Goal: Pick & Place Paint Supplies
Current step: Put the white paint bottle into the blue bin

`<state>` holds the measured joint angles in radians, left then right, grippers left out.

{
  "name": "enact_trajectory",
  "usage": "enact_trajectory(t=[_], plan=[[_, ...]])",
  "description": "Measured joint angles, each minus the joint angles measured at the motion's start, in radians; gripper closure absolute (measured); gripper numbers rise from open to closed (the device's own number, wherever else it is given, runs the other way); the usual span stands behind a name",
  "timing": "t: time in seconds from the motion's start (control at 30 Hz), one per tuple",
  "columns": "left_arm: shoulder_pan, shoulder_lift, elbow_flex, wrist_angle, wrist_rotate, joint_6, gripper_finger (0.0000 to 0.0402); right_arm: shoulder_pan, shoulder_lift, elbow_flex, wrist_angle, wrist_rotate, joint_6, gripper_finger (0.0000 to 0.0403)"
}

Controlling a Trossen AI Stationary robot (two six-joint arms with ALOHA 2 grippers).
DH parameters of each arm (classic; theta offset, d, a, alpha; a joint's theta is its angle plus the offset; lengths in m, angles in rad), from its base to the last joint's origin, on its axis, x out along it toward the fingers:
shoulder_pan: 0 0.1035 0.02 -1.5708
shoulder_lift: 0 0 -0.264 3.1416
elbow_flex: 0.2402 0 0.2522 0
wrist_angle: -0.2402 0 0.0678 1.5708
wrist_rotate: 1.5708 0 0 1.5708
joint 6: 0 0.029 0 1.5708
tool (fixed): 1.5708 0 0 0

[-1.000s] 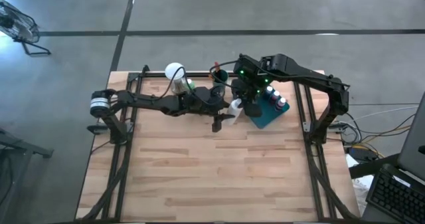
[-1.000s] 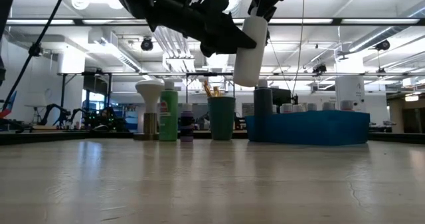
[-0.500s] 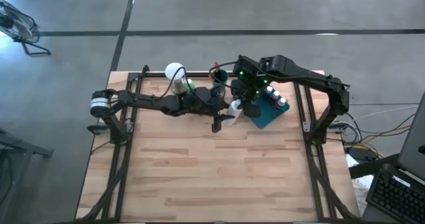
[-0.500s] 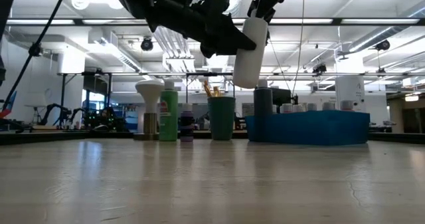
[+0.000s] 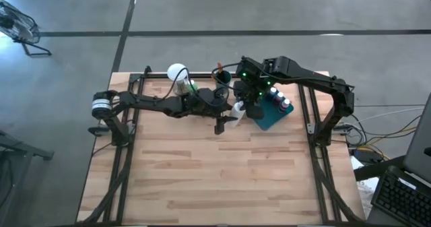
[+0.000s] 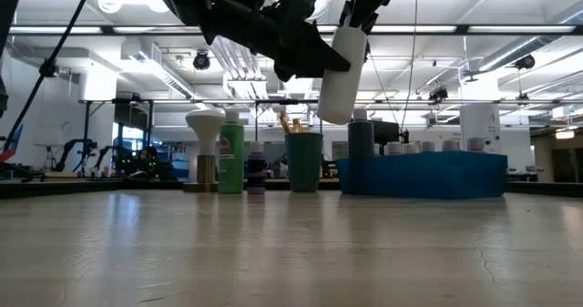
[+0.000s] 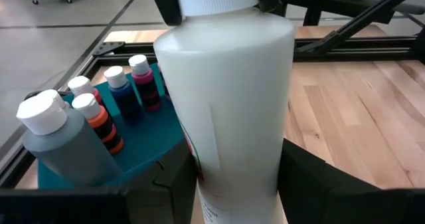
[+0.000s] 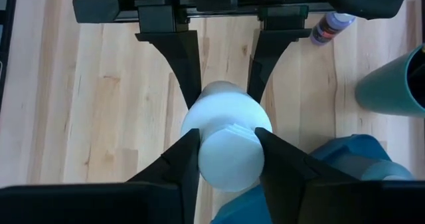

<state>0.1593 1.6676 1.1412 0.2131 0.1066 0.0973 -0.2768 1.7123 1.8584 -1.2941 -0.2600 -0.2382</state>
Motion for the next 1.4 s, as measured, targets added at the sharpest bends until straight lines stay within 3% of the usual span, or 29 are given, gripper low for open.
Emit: enact_trajectory(t=[0.93, 1.2, 1.4], plan=[[-0.001, 0.000, 0.001, -0.005, 0.000, 0.003, 0.0211, 0.000, 0.000, 0.000, 0.003, 0.000, -0.008, 0.0286], [-0.007, 0.000, 0.003, -0.011, -0.053, 0.004, 0.0166, -0.001, 0.001, 0.000, -0.001, 0.002, -0.011, 0.0286], [-0.007, -0.002, 0.013, -0.007, -0.092, -0.039, 0.0093, 0.000, 0.002, -0.002, -0.011, 0.005, -0.010, 0.0286]])
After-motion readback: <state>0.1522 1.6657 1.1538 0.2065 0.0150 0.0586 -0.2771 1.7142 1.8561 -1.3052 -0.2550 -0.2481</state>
